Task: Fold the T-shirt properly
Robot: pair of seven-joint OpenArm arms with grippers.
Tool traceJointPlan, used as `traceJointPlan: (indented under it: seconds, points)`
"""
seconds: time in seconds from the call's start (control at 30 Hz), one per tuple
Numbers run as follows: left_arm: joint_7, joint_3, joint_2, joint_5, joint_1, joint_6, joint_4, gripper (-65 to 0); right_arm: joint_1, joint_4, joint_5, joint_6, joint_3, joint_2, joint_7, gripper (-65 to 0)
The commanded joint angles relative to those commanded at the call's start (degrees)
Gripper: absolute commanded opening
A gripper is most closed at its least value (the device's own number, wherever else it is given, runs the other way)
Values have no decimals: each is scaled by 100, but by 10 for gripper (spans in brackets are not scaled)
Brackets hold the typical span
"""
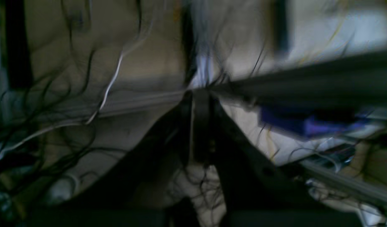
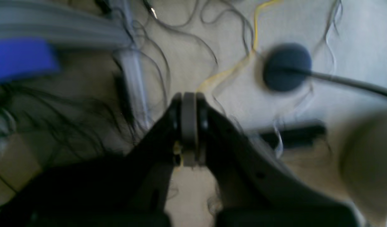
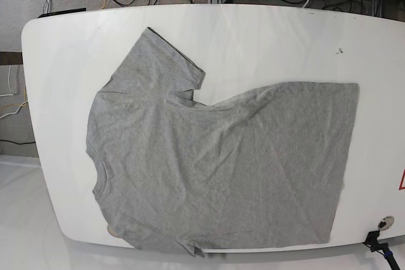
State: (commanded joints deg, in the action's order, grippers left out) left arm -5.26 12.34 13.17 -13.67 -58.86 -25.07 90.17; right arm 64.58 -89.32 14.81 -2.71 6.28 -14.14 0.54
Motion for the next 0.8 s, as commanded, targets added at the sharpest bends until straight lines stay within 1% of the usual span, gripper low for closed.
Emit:
traceJointPlan:
  seconds: [0.13, 0.2, 0.33, 0.37, 0.43, 0.53, 0.63, 0.7, 0.77, 0.8]
  points:
    - [61, 458, -19, -203, -126, -10, 845, -650, 123, -724, 274, -17, 304, -51, -331, -650]
    - [101, 625, -29, -271, -107, -23, 1244, -650, 135, -1053, 453, -30, 467, -94, -421, -650]
    - [191, 747, -15, -288, -35, -22, 1907, -648, 65, -1708, 854, -37, 753, -202, -629, -644]
    - [244, 769, -31, -297, 17, -25, 2046, -647, 11, -1855, 1021, -38, 819, -233, -706, -635]
    - [401, 790, -26, -292, 119, -17, 2330, -646, -116, -2132, 1325, -93, 971, -295, -855, -613]
    - [613, 792, -34, -283, 202, -32, 2686, -643, -430, -2416, 1727, -223, 1285, -333, -1013, -571]
    - [658, 775, -25, -239, 261, -16, 2794, -642, -760, -2455, 1996, -436, 1746, -269, -982, -537]
    - [720, 787, -35, -212, 331, -21, 2823, -640, -1010, -2434, 2099, -690, 2027, -228, -978, -524]
    - [763, 803, -19, -198, 410, -11, 2881, -637, -1246, -2445, 2147, -1008, 2234, -180, -1029, -519]
    - [768, 807, -2, -179, 444, -7, 2910, -635, -1372, -2431, 2151, -1196, 2297, -188, -1086, -517]
